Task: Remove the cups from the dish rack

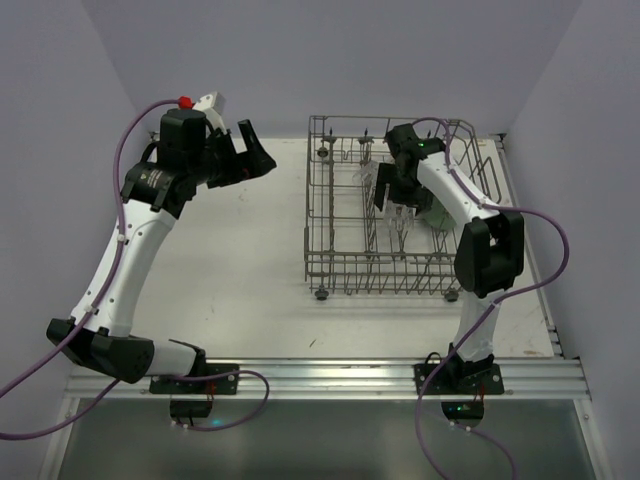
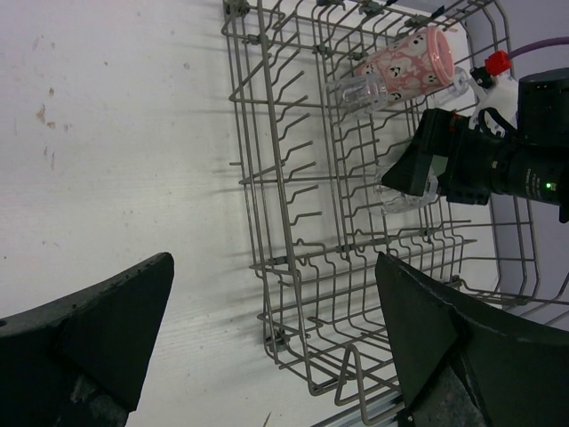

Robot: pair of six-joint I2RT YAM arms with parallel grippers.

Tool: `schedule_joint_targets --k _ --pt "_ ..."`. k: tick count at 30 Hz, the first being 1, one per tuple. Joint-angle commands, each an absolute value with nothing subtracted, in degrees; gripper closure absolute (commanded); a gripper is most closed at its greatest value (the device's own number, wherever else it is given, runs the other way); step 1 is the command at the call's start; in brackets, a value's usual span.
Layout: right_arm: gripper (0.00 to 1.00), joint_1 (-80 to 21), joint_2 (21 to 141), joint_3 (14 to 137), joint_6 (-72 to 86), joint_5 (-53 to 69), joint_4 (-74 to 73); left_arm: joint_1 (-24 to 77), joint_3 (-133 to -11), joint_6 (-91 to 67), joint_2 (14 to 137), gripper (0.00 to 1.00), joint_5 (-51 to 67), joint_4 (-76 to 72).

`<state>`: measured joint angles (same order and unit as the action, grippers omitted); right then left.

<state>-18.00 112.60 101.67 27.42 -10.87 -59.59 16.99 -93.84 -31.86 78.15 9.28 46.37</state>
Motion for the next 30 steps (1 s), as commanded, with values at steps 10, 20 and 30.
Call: schedule_joint_targets --k 10,20,30 --pt "0.16 -18.19 113.91 100.99 29.88 -8.0 -60.03 16.35 -94.39 -30.94 76.38 0.0 11.16 47.29" --pt "0.45 -18.11 115.93 103.8 30.06 -8.09 -60.91 16.35 -93.87 -31.03 76.11 0.0 11.16 47.46" --pt "1.0 -18.11 115.32 108.1 29.09 -9.31 -64.06 16.17 -97.27 -31.55 78.74 0.01 10.81 52.71"
